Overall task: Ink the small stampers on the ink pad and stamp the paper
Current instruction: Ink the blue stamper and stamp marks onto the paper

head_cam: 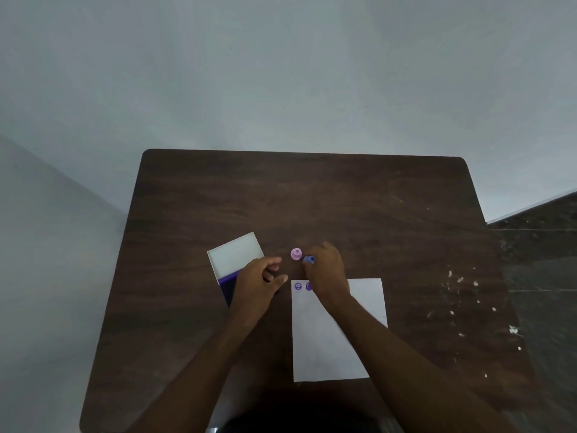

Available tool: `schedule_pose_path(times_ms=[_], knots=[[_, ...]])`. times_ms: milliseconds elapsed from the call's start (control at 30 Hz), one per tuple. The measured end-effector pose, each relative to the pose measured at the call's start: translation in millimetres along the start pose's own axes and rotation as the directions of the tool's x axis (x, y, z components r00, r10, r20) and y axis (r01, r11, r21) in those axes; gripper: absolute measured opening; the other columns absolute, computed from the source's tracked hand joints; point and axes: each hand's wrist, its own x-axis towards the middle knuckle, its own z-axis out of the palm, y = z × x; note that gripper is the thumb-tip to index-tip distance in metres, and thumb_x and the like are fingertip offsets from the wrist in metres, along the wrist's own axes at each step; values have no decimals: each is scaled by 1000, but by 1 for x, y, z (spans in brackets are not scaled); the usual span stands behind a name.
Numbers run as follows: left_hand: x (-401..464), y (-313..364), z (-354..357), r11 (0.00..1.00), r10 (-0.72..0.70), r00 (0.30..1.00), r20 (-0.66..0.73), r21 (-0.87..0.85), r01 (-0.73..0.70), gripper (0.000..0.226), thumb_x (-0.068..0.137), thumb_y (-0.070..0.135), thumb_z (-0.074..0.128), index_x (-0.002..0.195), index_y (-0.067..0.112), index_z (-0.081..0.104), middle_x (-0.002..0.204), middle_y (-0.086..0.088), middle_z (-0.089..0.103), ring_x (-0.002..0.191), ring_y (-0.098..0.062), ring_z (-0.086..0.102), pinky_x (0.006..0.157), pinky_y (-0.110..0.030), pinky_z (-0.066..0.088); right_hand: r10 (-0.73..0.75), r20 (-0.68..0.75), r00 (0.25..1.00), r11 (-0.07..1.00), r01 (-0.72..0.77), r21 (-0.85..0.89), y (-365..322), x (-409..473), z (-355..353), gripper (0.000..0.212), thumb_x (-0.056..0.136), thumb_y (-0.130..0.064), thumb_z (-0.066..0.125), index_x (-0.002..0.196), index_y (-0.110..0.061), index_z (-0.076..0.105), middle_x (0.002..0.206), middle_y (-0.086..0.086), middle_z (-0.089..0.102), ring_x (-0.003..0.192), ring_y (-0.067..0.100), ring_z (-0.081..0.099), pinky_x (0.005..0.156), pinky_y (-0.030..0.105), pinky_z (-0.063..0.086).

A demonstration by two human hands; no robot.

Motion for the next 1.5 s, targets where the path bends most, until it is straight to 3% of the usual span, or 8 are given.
schedule_pose_path(times_ms=[200,367,633,800,967,1267,1400,1500], knots=[[-3,8,1,1000,-3,1000,8,-13,3,32,92,28,61,122,16,64,121,-3,67,109,-17,62,94,-19,42,50,5,999,875,-47,481,-2,-21,-23,25,79,-21,76,102,-11,74,91,3,73,75,13,69,60,15,52],[-2,23,5,997,-60,997,50,-45,62,41,92,42,53,117,12,64,114,-9,69,99,-21,63,93,-27,44,-6,198,980,662,-145,736,4,-36,-33,24,80,-23,74,98,-7,74,90,11,76,80,27,72,74,30,60],[-12,26,-3,992,-14,999,31,-124,18,32,87,35,65,109,13,70,102,-4,73,85,-14,66,78,-19,52,-116,297,948,613,-167,773,14,-46,-40,36,66,-37,79,95,-15,76,90,9,76,83,34,71,81,43,57],[-14,25,-15,991,-63,997,51,-112,68,31,83,37,71,103,13,73,78,10,66,69,-4,60,57,-6,43,-157,285,946,672,-109,733,12,-48,-44,16,79,-27,74,91,-17,77,85,8,76,73,27,70,78,43,58],[-19,24,-33,980,42,990,135,-197,-15,32,77,32,77,103,14,75,81,-5,76,77,-21,71,82,-42,58,-193,275,942,724,-53,688,7,-52,-48,6,83,-25,72,84,-25,78,79,3,76,67,19,69,69,30,57],[-25,26,-33,978,39,996,80,-209,-22,31,82,31,73,107,13,74,90,-6,76,83,-20,70,84,-35,58,-216,240,946,689,-26,724,4,-51,-47,9,83,-21,72,89,-21,78,84,4,77,74,25,71,69,25,58],[-27,22,-35,921,86,992,96,-388,-43,28,82,18,74,110,16,72,95,3,77,88,-14,73,81,-24,58,-219,258,941,598,-79,798,5,-52,-47,15,87,-18,66,97,-13,76,92,11,76,83,31,71,77,33,59],[-32,12,-39,879,120,991,59,-470,-78,29,80,15,75,108,21,72,98,11,76,92,-6,71,76,-14,54,-307,336,891,388,-205,899,8,-57,-49,22,93,-11,57,108,-1,70,96,15,73,78,22,68,73,29,57]])
